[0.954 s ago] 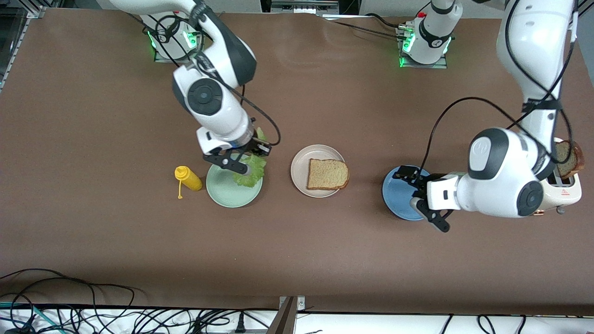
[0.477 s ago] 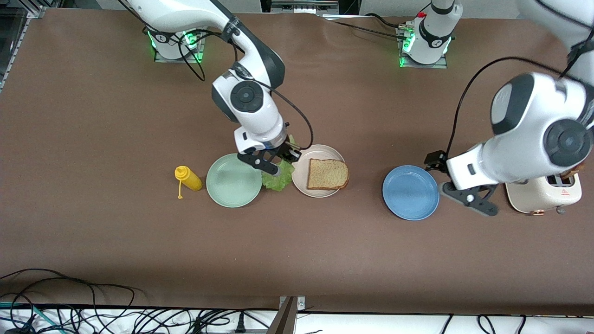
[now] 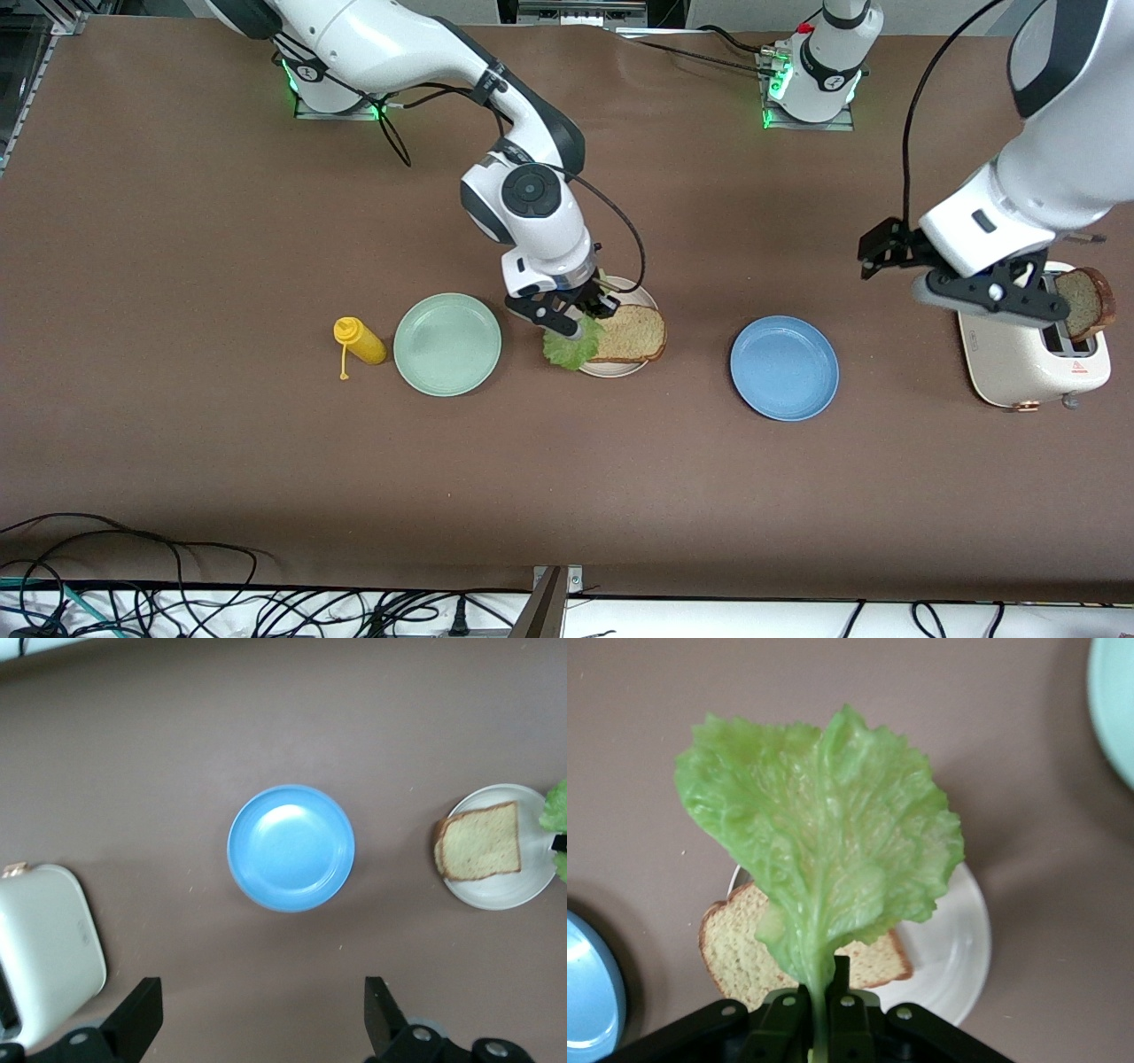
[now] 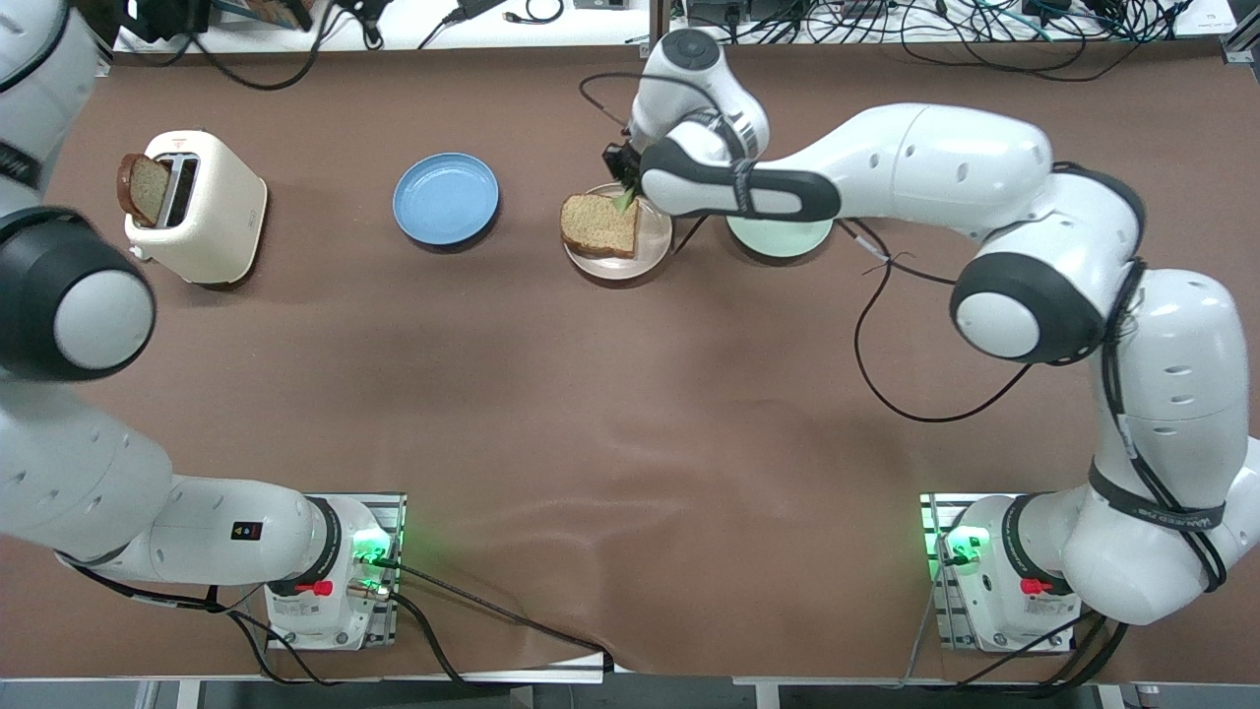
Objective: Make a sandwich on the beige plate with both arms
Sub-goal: 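Lower the lettuce onto the toast with the right gripper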
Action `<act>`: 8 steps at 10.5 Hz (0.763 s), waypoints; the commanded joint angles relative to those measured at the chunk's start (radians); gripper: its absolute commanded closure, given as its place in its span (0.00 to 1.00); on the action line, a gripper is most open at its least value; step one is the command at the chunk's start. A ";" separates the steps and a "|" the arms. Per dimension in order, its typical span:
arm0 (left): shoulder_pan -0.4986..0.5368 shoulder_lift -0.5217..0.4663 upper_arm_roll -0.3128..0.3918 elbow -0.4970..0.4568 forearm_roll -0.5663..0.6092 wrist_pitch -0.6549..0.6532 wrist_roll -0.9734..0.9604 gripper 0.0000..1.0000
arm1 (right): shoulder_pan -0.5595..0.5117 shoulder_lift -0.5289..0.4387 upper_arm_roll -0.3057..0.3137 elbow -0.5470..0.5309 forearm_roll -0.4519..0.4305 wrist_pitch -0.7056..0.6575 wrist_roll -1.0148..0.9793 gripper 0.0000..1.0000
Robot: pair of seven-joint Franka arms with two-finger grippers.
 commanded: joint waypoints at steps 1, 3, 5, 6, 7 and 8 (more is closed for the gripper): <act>0.004 -0.152 0.014 -0.189 0.013 0.024 -0.014 0.00 | 0.054 0.106 -0.019 0.125 -0.024 0.035 0.024 1.00; 0.005 -0.164 0.017 -0.185 -0.074 0.029 -0.023 0.00 | 0.080 0.140 -0.045 0.168 -0.022 0.049 0.024 1.00; 0.005 -0.168 0.014 -0.181 -0.084 0.046 -0.026 0.00 | 0.083 0.150 -0.045 0.166 -0.021 0.077 0.024 0.91; 0.008 -0.171 0.017 -0.181 -0.085 0.044 -0.026 0.00 | 0.083 0.157 -0.045 0.166 -0.021 0.083 0.024 0.78; 0.008 -0.172 0.016 -0.181 -0.085 0.043 -0.027 0.00 | 0.083 0.157 -0.045 0.166 -0.017 0.082 0.024 0.52; 0.008 -0.180 0.013 -0.180 -0.085 0.043 -0.029 0.00 | 0.083 0.152 -0.045 0.166 -0.016 0.074 0.026 0.33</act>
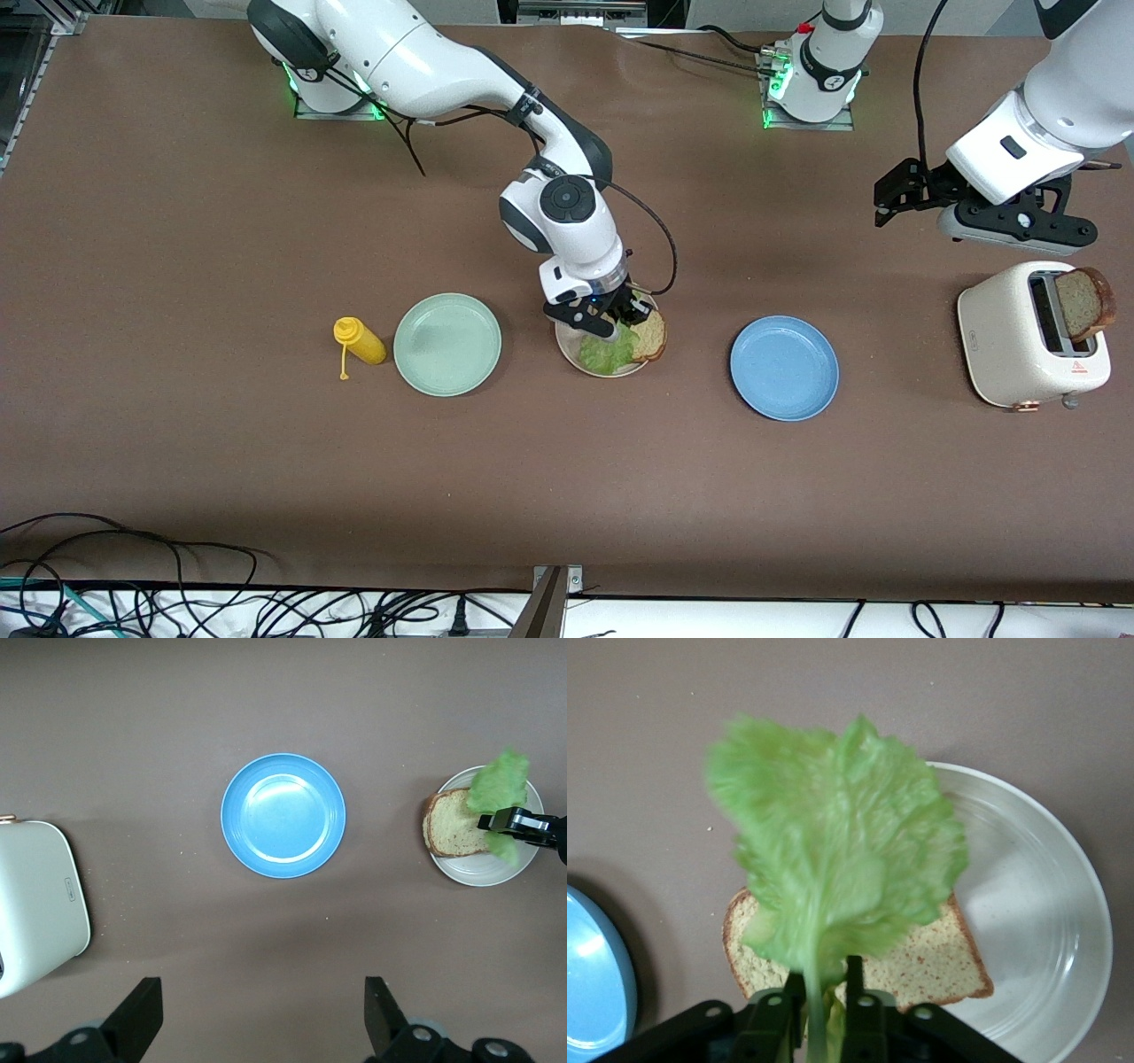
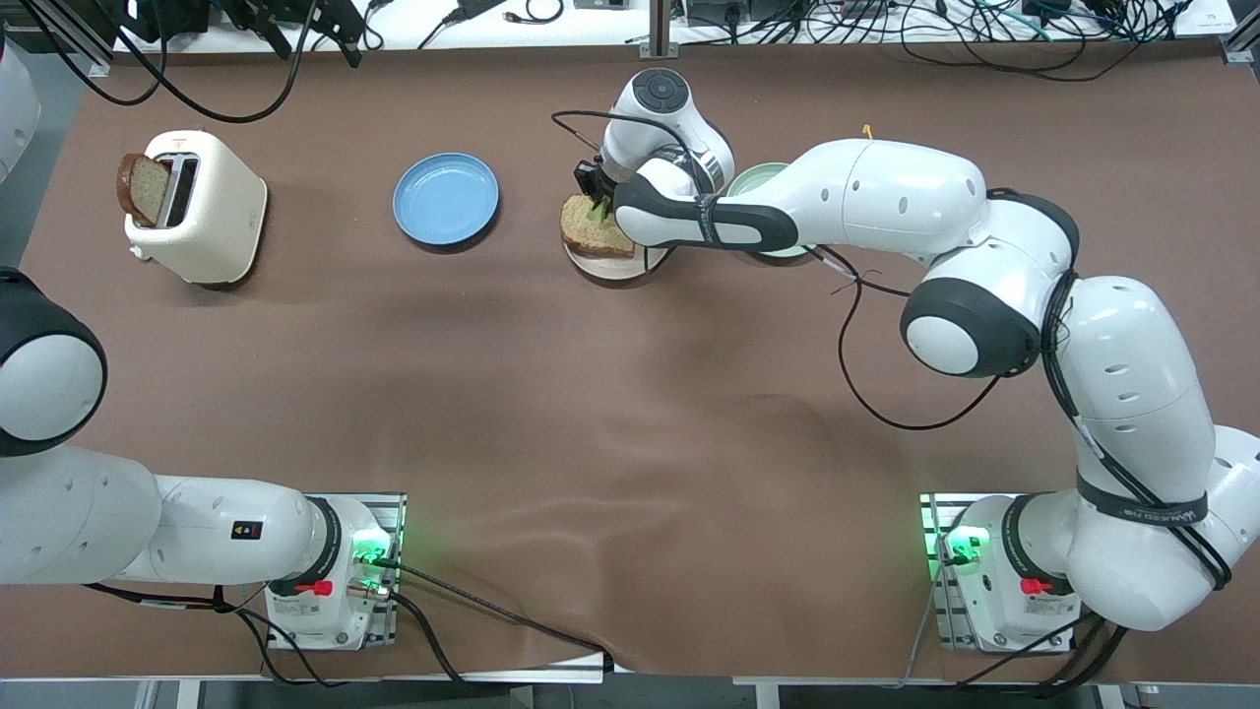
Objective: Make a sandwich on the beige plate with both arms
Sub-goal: 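Open the right gripper and raise it away from the sandwich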
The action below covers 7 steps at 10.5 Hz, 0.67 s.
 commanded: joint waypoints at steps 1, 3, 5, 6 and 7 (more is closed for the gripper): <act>0.003 -0.030 -0.003 -0.004 -0.022 0.015 -0.013 0.00 | 0.011 0.020 -0.005 0.047 -0.012 -0.004 0.024 0.22; 0.003 -0.029 0.000 0.002 -0.025 0.020 -0.024 0.00 | 0.010 0.007 -0.005 0.047 -0.012 -0.023 0.024 0.18; 0.003 -0.024 0.003 0.002 -0.024 0.043 -0.022 0.00 | -0.001 -0.038 -0.008 0.047 -0.012 -0.113 0.021 0.13; 0.003 -0.021 0.003 0.002 -0.024 0.049 -0.022 0.00 | -0.022 -0.063 -0.006 0.045 -0.012 -0.153 0.017 0.12; 0.004 -0.015 0.005 0.001 -0.024 0.061 -0.022 0.00 | -0.047 -0.100 -0.005 0.039 -0.012 -0.196 0.009 0.06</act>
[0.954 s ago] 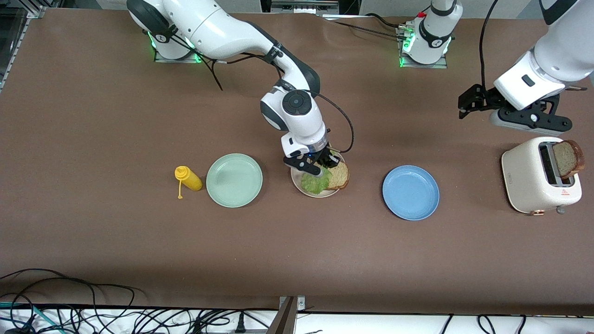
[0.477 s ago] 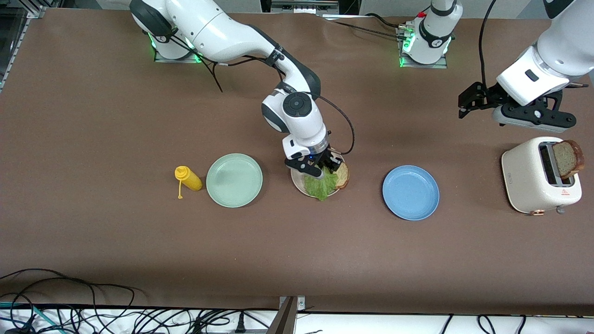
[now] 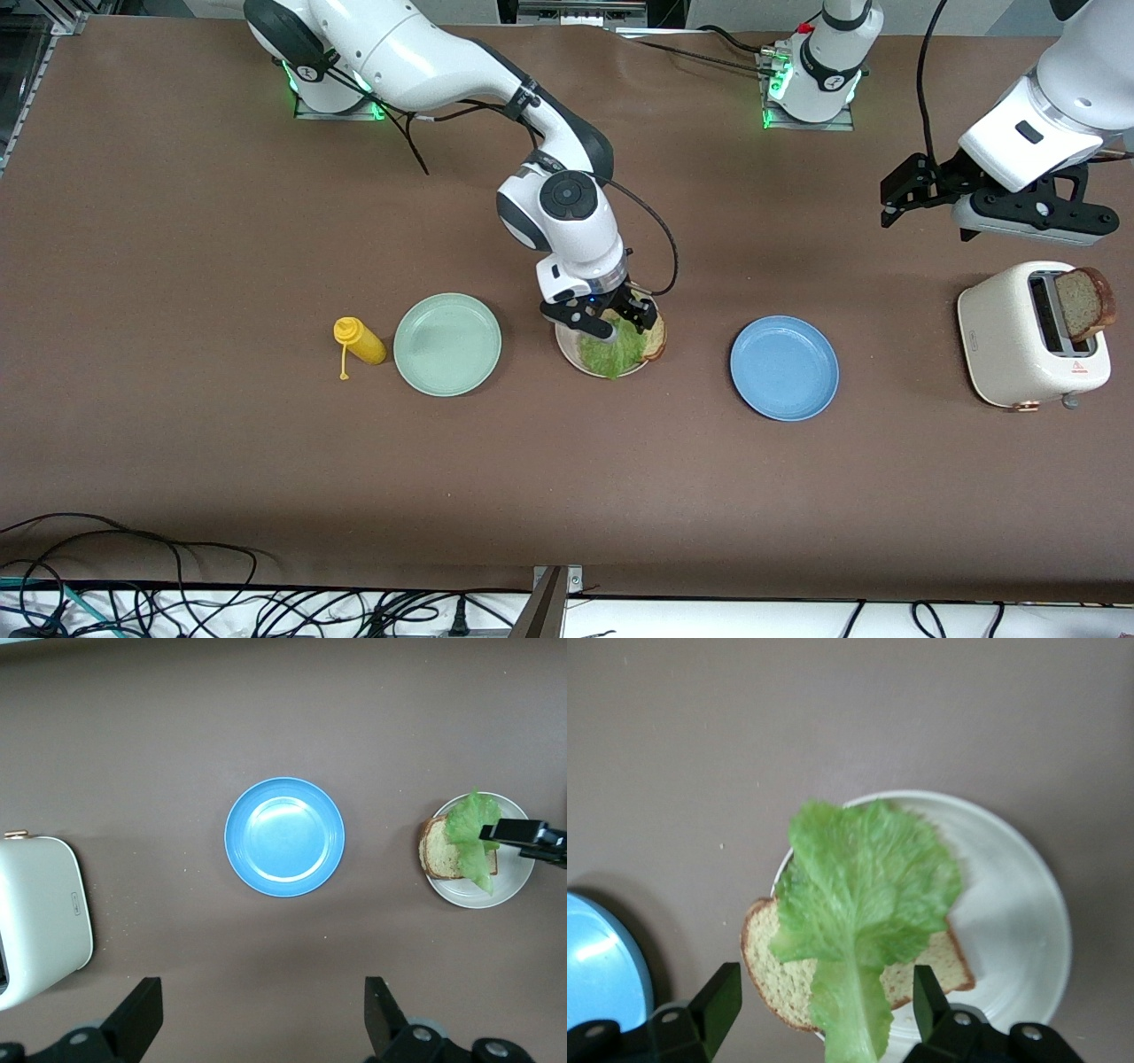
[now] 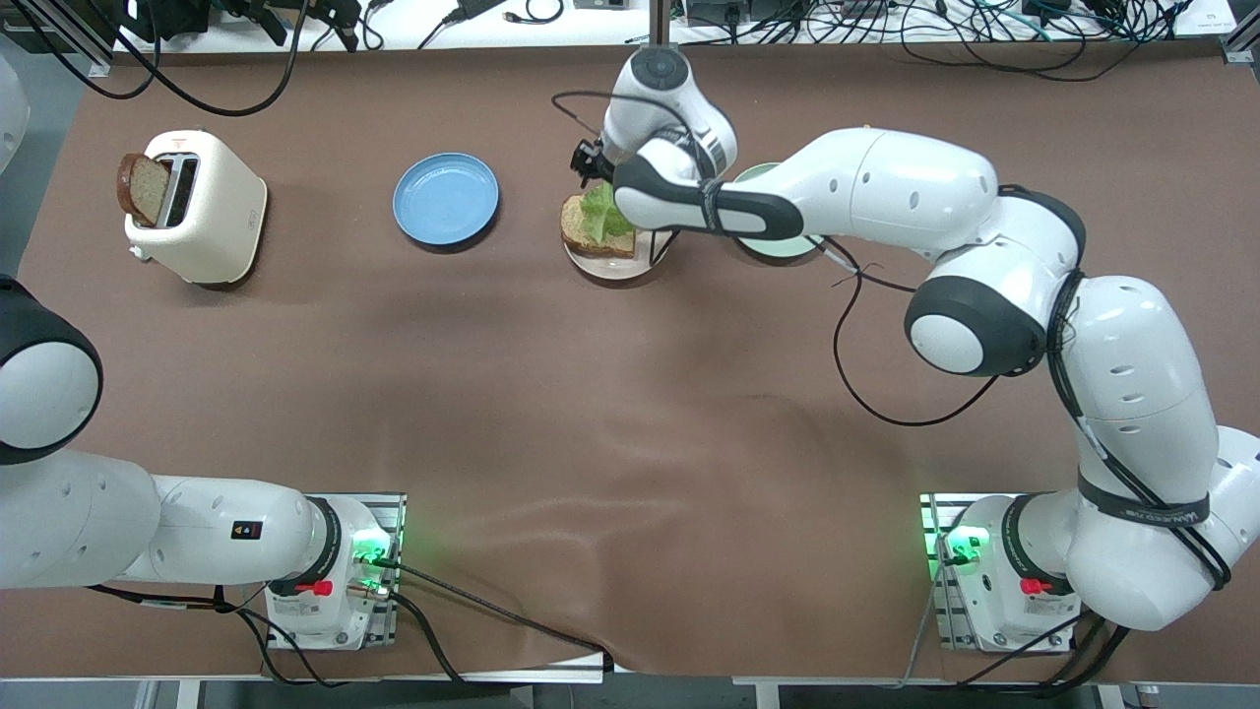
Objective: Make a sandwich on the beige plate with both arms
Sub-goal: 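Open the right gripper and raise it away from the sandwich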
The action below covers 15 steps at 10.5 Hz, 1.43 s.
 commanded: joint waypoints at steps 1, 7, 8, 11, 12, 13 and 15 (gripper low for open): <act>0.014 0.003 0.004 -0.003 -0.023 0.021 -0.003 0.00 | -0.042 -0.089 0.003 -0.011 -0.010 -0.132 0.003 0.00; 0.045 0.007 0.004 0.000 -0.026 0.037 -0.002 0.00 | -0.194 -0.311 0.000 -0.090 0.064 -0.558 -0.262 0.00; 0.045 0.007 0.004 0.000 -0.026 0.038 -0.002 0.00 | -0.217 -0.354 -0.030 -0.109 0.059 -0.676 -0.318 0.00; 0.045 0.001 0.004 0.000 -0.026 0.046 0.000 0.00 | -0.220 -0.402 -0.151 -0.115 0.061 -0.759 -0.471 0.00; 0.045 0.001 0.004 0.000 -0.026 0.044 0.001 0.00 | -0.220 -0.420 -0.180 -0.129 0.061 -0.766 -0.546 0.00; 0.045 0.001 0.002 0.000 -0.026 0.046 0.000 0.00 | -0.222 -0.460 -0.208 -0.156 0.062 -0.767 -0.644 0.00; 0.045 0.000 0.002 0.000 -0.026 0.043 0.006 0.00 | -0.231 -0.521 -0.222 -0.185 0.062 -0.767 -0.834 0.00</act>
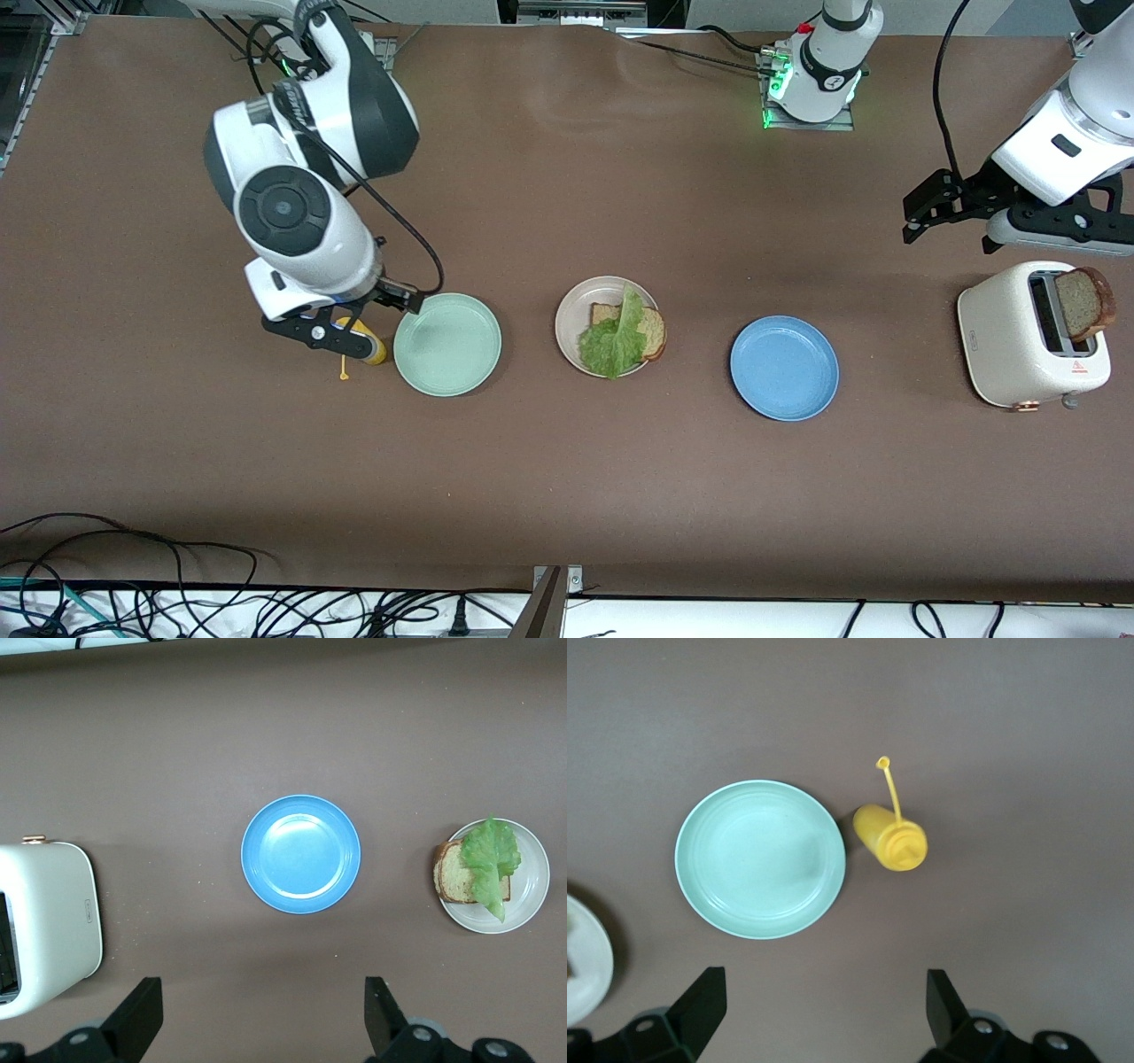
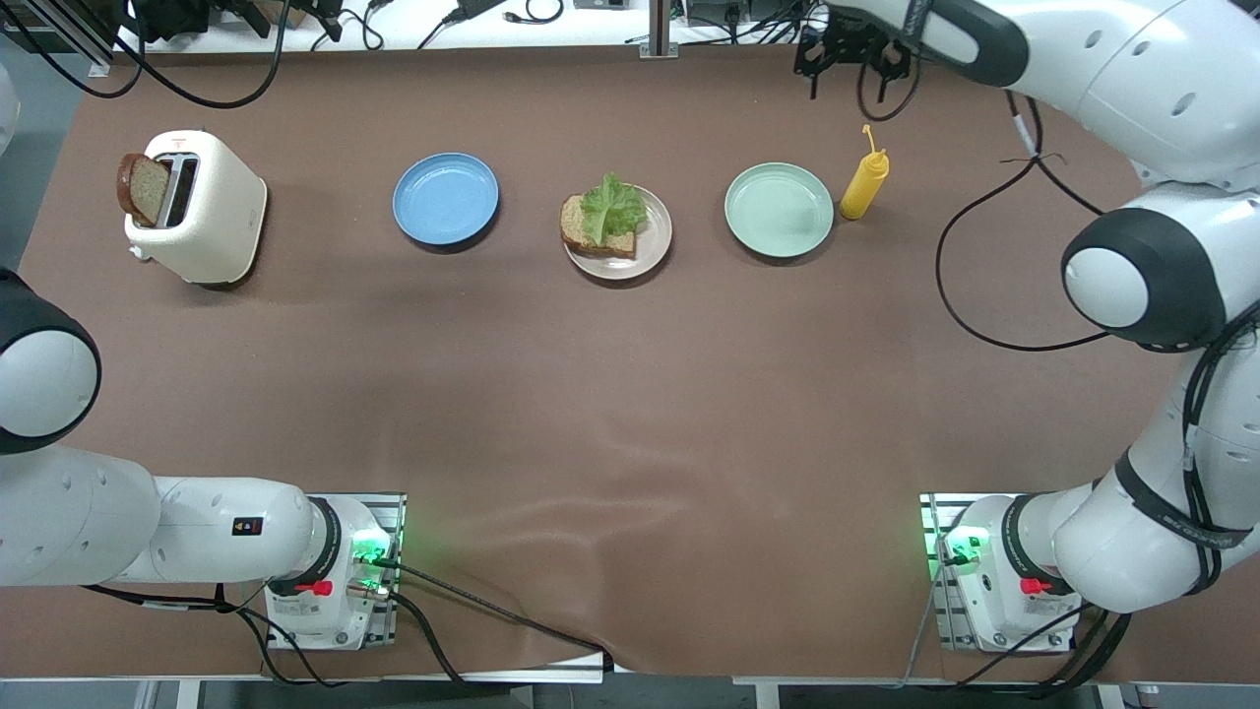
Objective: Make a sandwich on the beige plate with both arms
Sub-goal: 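Open the right gripper and raise it away from the sandwich, then reach and grasp the yellow squeeze bottle with the right gripper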
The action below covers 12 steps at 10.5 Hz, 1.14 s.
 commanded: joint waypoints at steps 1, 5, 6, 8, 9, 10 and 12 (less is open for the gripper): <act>0.005 -0.009 -0.002 0.002 -0.026 0.004 0.010 0.00 | -0.018 -0.106 -0.017 -0.098 0.020 0.001 -0.181 0.00; 0.005 -0.011 -0.002 0.013 -0.026 -0.002 0.012 0.00 | -0.181 -0.222 -0.002 -0.310 0.062 0.148 -0.603 0.00; 0.005 -0.012 -0.002 0.013 -0.026 -0.013 0.012 0.00 | -0.236 -0.259 0.019 -0.379 0.066 0.208 -0.695 0.00; 0.007 -0.015 0.000 0.013 -0.026 -0.022 0.013 0.00 | -0.320 -0.337 0.042 -0.560 0.139 0.373 -0.867 0.00; 0.007 -0.015 0.000 0.013 -0.026 -0.027 0.012 0.00 | -0.344 -0.357 0.044 -0.623 0.171 0.438 -0.933 0.00; 0.007 -0.015 0.000 0.013 -0.026 -0.027 0.012 0.00 | -0.358 -0.365 0.044 -0.663 0.199 0.480 -1.004 0.00; 0.005 -0.015 -0.002 0.013 -0.026 -0.028 0.010 0.00 | -0.361 -0.361 0.044 -0.720 0.225 0.561 -1.226 0.00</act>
